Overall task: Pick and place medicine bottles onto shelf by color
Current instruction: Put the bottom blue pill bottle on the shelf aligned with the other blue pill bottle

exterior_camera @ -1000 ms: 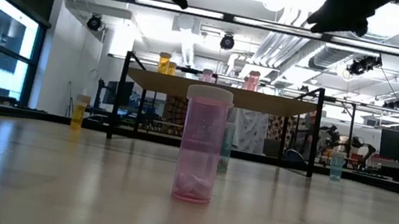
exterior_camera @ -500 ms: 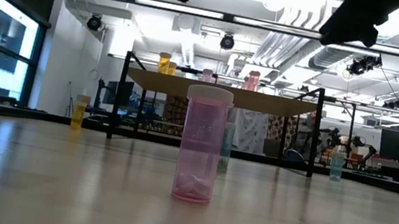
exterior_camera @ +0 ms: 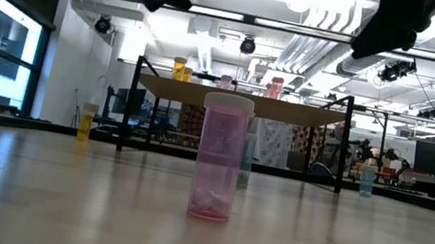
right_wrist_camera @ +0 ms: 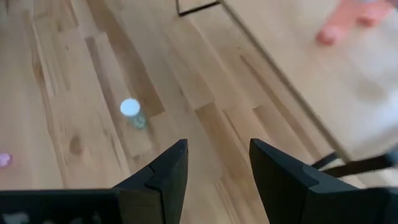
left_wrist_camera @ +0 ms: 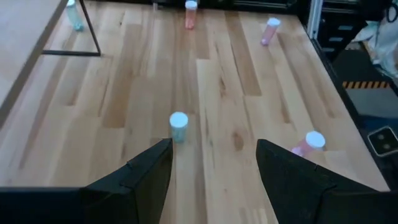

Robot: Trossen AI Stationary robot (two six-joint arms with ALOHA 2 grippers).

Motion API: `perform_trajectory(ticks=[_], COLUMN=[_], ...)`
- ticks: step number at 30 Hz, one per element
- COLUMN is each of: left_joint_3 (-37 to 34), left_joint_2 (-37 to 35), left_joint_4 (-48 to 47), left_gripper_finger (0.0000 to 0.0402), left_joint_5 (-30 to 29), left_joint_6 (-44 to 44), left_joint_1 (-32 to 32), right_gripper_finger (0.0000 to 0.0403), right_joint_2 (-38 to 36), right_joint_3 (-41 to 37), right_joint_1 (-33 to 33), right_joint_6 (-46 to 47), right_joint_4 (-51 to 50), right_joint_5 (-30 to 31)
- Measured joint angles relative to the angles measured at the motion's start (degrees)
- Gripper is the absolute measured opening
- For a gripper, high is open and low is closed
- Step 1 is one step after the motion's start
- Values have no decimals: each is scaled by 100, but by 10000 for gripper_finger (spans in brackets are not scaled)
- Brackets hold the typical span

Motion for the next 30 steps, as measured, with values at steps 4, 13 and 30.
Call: perform_trajectory(ticks=[4, 13, 30], left_joint_3=[-292, -642, -648], left_joint_2=[-349, -1236, -1576], left_joint_4=[110, -136, -523], left_gripper_finger=[223, 223, 223], left_joint_5=[-156, -658, -1032], left_joint_6=[-112, -303, 19], left_joint_1=[-106, -219, -217], right_gripper_finger=[164, 164, 164], right_joint_2=[387, 1189, 2419], right_joint_3=[-2, -4, -7], right_joint_1=[121, 169, 132], right_joint_6=[-64, -759, -1474], right_joint_4=[248, 1128, 2710], right_joint_5=[0, -481, -1417])
